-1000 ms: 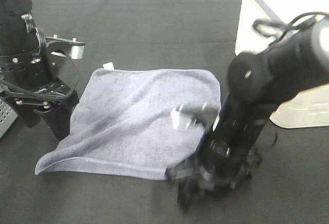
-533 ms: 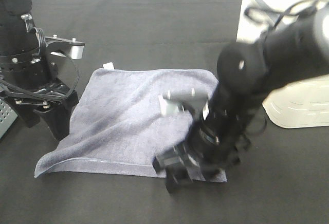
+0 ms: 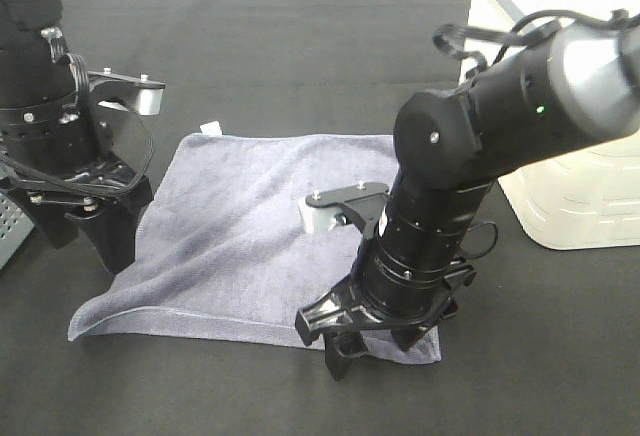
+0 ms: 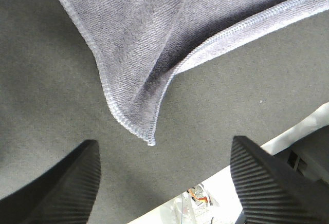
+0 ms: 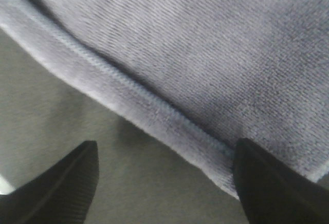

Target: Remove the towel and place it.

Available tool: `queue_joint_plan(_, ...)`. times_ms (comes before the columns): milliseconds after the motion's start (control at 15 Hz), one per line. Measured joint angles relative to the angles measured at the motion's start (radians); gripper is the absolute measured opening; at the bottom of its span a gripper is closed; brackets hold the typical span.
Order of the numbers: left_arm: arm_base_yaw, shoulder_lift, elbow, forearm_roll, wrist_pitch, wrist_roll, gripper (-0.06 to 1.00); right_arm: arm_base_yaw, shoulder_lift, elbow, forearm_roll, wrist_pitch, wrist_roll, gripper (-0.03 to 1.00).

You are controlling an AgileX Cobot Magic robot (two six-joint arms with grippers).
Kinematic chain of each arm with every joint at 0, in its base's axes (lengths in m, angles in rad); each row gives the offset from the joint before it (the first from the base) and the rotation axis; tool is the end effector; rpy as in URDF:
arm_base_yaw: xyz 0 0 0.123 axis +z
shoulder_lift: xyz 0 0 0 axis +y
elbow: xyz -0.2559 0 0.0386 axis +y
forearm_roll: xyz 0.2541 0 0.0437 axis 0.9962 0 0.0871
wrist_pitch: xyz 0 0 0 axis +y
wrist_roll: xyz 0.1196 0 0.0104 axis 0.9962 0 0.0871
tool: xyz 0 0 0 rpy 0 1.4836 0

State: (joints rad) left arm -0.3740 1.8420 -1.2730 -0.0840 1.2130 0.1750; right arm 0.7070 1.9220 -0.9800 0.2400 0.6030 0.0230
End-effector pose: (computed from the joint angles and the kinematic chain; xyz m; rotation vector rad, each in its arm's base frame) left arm 0.3025 -0.1288 0.1403 -0.7659 -2.9100 0.0966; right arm 0.2358 0.2228 0.0522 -0.7519 2.9838 0.2736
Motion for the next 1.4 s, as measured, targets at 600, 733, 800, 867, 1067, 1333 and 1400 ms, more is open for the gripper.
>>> queue_joint_plan(600,0.0,0.0,0.0,0.0,0.0,0.0,0.67,0.002,-0.097,0.0,0.026,0.146,-0.01,0.63)
queue_joint_plan(733,0.0,0.0,0.0,0.0,0.0,0.0,0.67,0.002,-0.12,-0.017,-0.003,0.062,-0.016,0.63)
queue_joint_plan(800,0.0,0.0,0.0,-0.001,0.0,0.0,0.67,0.002,-0.063,-0.058,-0.014,0.053,-0.023,0.63)
queue_joint_plan(867,0.0,0.0,0.0,-0.001,0.0,0.0,0.67,0.002,-0.025,-0.079,-0.018,0.054,-0.023,0.63)
queue_joint_plan(1067,0.0,0.0,0.0,-0.001,0.0,0.0,0.67,0.002,0.043,-0.094,-0.024,0.077,-0.023,0.63)
queue_joint_plan(1333,0.0,0.0,0.0,-0.001,0.0,0.001,0.67,0.002,0.056,-0.089,-0.02,0.146,-0.023,0.63)
queue_joint_plan(1400,0.0,0.0,0.0,-0.001,0.0,0.004,0.67,0.002,0.056,-0.078,-0.016,0.159,-0.023,0.63)
